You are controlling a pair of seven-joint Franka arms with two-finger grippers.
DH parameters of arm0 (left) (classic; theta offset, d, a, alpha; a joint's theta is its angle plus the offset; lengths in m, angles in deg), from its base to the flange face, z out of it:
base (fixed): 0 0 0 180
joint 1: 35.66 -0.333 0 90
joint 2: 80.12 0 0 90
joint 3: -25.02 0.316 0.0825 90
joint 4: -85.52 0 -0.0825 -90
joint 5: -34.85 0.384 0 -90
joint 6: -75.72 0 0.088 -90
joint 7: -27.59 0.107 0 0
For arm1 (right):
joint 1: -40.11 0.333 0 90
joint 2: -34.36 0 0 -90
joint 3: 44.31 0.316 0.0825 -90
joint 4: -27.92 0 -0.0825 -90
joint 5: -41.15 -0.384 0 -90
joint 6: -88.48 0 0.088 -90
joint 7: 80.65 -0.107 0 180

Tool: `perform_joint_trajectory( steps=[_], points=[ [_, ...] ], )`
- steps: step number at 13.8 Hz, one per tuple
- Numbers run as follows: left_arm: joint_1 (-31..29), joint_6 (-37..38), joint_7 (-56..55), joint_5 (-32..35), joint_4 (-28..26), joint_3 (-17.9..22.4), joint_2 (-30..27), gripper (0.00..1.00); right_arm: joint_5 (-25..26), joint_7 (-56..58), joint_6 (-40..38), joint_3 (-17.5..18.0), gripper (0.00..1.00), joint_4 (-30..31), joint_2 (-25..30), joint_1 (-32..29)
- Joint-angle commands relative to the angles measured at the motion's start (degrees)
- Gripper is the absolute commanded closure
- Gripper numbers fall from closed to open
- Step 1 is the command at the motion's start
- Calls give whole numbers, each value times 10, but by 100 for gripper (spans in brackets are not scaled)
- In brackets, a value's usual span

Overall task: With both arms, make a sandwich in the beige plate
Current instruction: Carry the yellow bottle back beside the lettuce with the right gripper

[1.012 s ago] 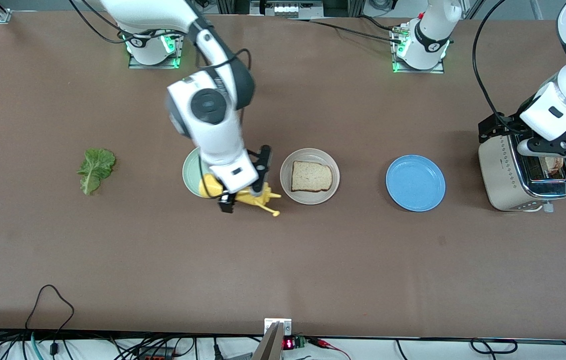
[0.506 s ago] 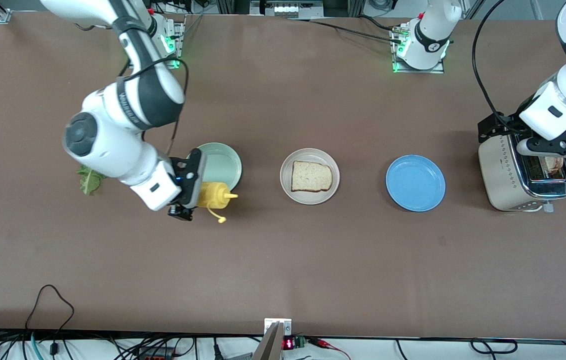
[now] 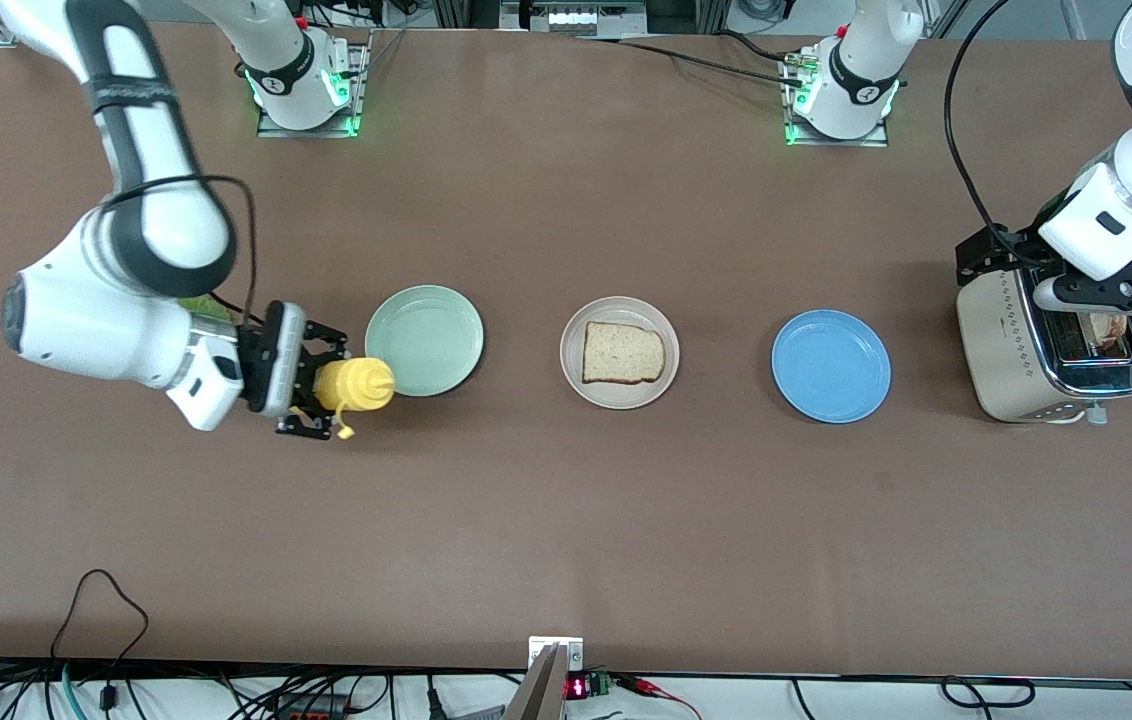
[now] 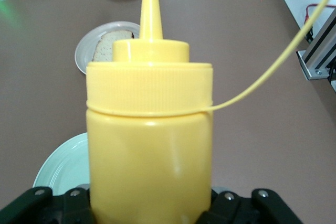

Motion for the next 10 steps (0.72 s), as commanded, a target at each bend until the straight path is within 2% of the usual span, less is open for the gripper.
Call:
perform_joint_trajectory(
  steps=[1, 5, 10],
  points=[
    [1, 10, -2, -9, 8, 0, -1, 0, -99, 122, -36, 11, 54, 64, 19, -53],
    [1, 16, -2, -9, 8, -5, -3, 0, -179, 257, -115, 10, 54, 100, -20, -123],
    [1, 17, -2, -9, 8, -7, -3, 0, -225, 374, -209, 10, 54, 100, -96, -180]
  ],
)
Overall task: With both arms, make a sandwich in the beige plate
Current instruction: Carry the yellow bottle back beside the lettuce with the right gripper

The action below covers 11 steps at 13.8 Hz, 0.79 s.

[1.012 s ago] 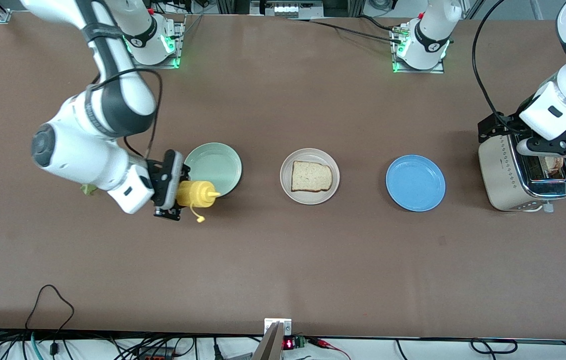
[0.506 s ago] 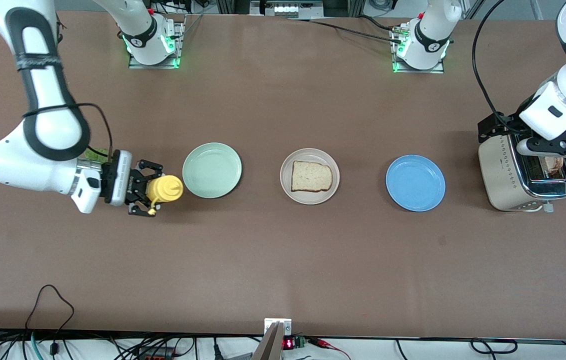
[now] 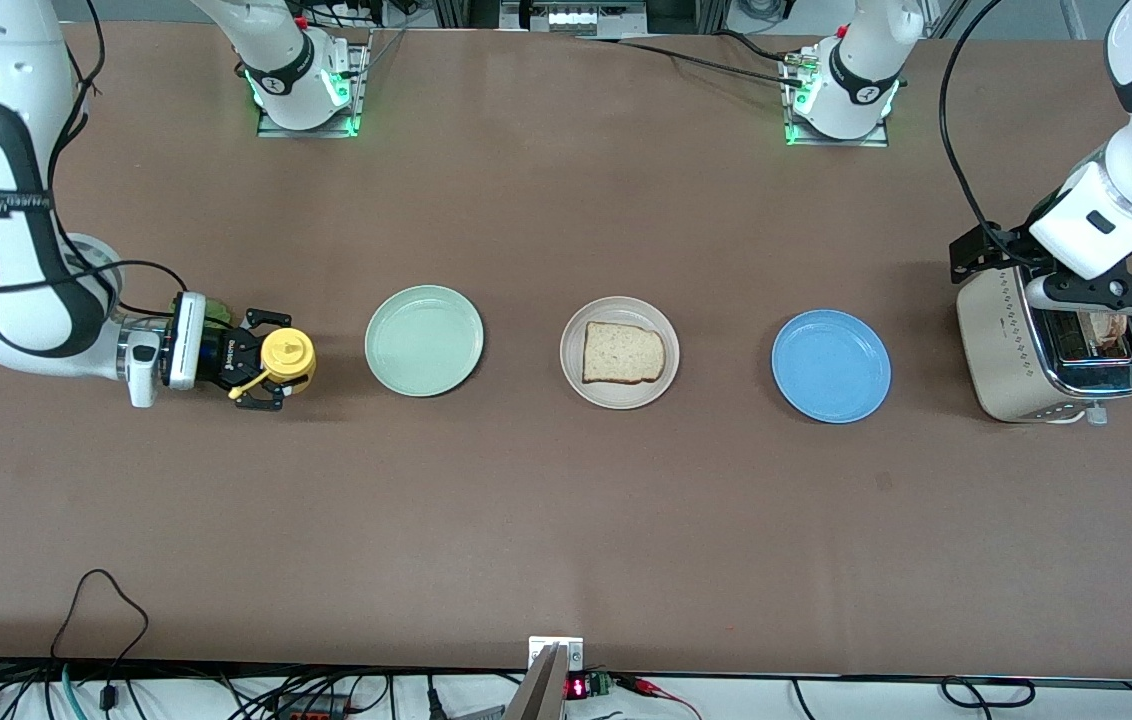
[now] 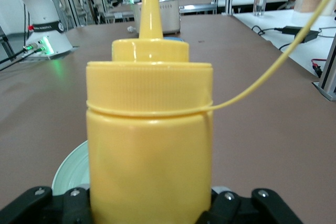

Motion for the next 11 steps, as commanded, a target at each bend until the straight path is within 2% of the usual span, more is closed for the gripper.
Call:
perform_joint_trajectory(
  steps=[1, 6, 11],
  points=[
    [0, 12, -2, -9, 8, -1, -3, 0, -32, 55, -46, 10, 54, -4, -33, -30],
    [-1, 17, -2, -9, 8, 0, -6, 0, -68, 133, -109, 10, 54, -4, -105, -62],
    [-1, 16, -2, -8, 9, 0, -6, 0, -76, 164, -139, 11, 53, -5, -145, -83]
  ],
)
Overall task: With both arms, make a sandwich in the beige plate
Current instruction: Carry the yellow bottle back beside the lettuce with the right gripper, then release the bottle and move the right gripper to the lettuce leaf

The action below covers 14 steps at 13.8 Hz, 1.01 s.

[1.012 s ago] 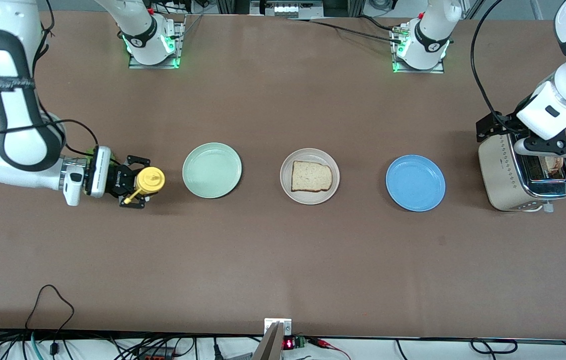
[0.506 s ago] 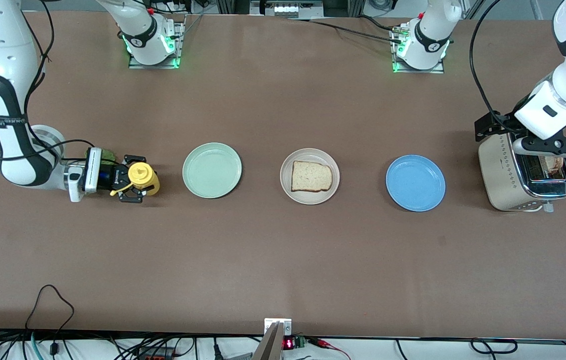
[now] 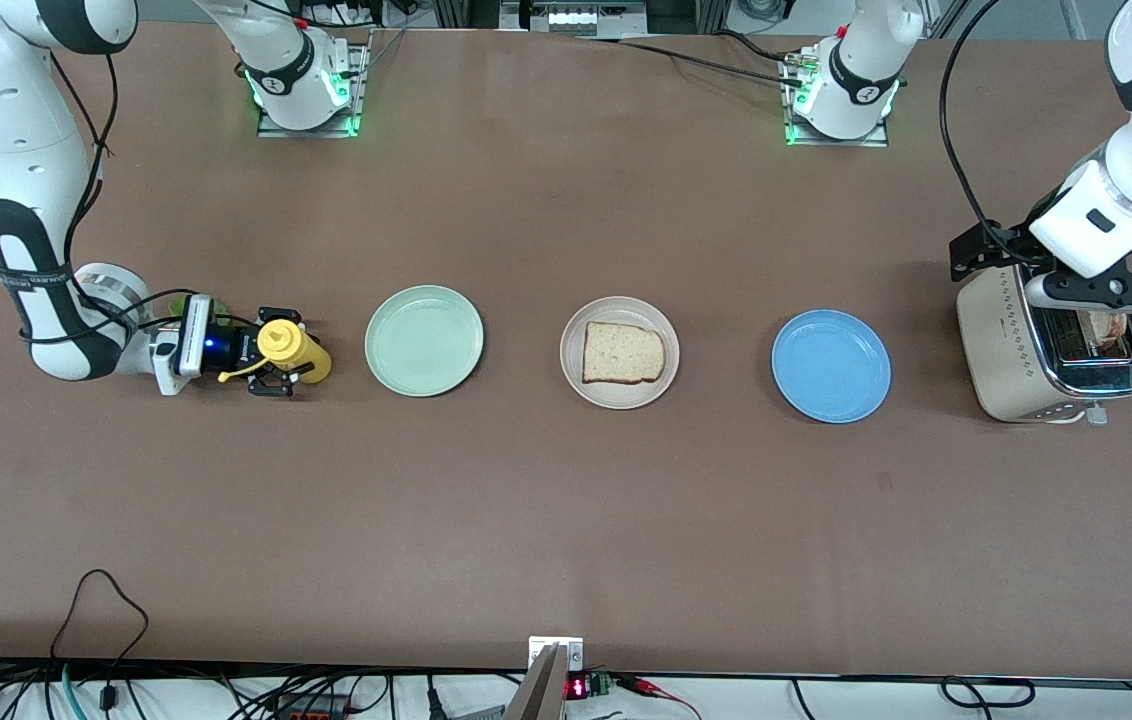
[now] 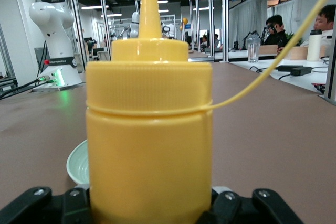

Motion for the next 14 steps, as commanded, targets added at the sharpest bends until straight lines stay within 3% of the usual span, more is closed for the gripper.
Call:
perform_joint_trajectory(
  steps=[1, 2, 4, 5, 10, 14],
  points=[
    [-1, 11, -2, -8, 8, 0, -5, 0, -22, 18, -36, 10, 52, -5, -18, -18],
    [-1, 13, -2, -8, 8, 0, -5, 0, -23, 22, -43, 10, 49, -5, -24, -21],
    [-1, 18, -1, -5, 8, -1, -6, 0, -22, 21, -45, 9, 27, -7, -25, -26],
    [-1, 18, -1, -4, 8, 0, -7, 0, -22, 21, -46, 9, 1, -8, -25, -27],
    [-2, 17, -1, -3, 8, 0, -8, 0, -5, 8, -49, 5, 0, -19, -20, -45],
    [0, 18, -4, -2, 8, -23, -8, 0, 57, -26, -53, 5, 0, -41, -16, -84]
  ],
)
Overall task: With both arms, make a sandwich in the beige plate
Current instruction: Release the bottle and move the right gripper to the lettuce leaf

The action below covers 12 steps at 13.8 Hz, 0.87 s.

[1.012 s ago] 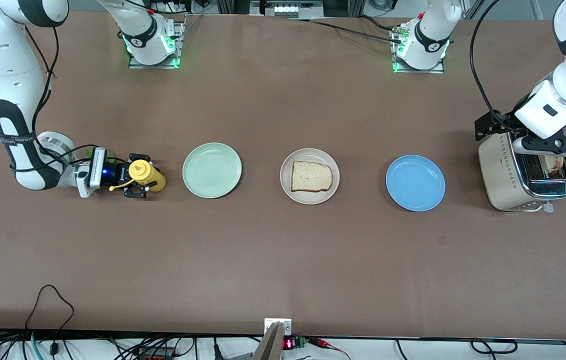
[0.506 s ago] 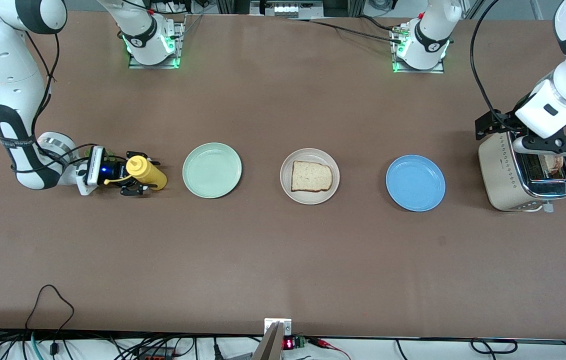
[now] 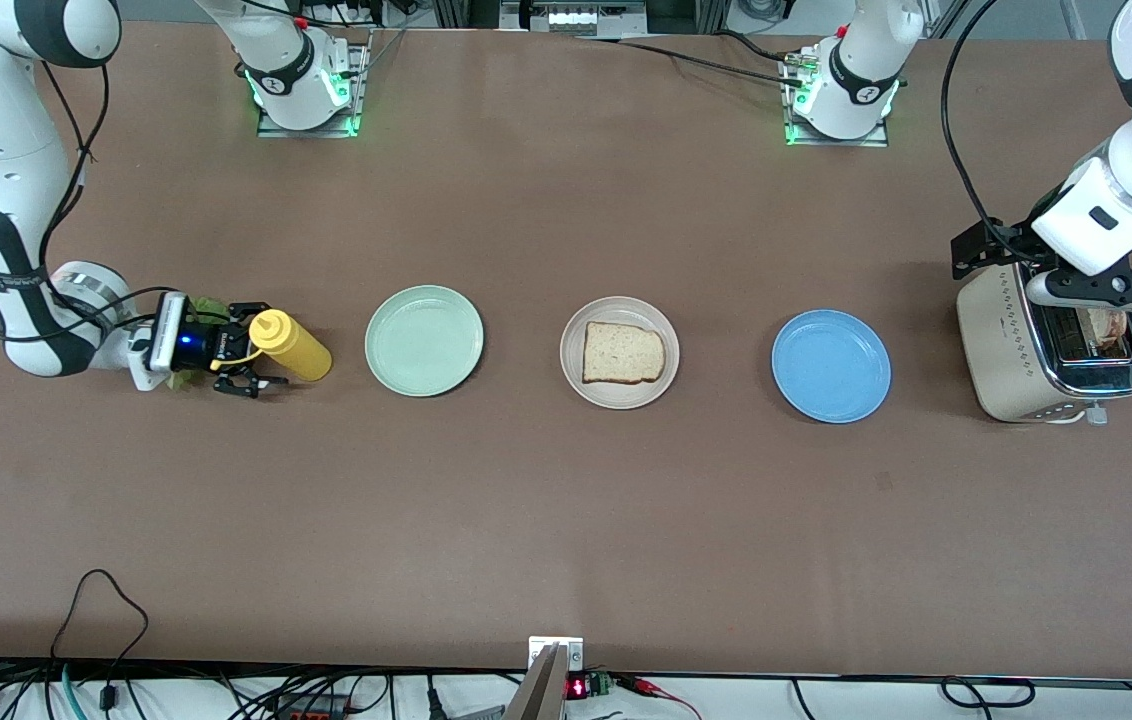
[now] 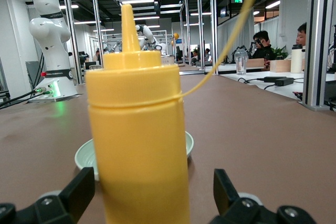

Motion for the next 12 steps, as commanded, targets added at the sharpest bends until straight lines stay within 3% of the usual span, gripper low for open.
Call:
perform_joint_trajectory(
  steps=[1, 3, 7, 12],
  points=[
    [-1, 18, -4, -2, 6, -21, -8, 0, 61, -49, -22, 6, 0, -38, 7, -34],
    [-3, 19, -3, -2, 6, -21, -8, 0, 99, -91, -23, 4, 0, -56, 19, -44],
    [-3, 18, -3, 0, 6, -22, -7, 0, 184, -243, 20, -53, 0, -60, 98, -20],
    [-3, 18, -3, 2, 6, -22, -8, 0, 337, -503, 119, -58, 0, -58, 202, 1]
  ],
)
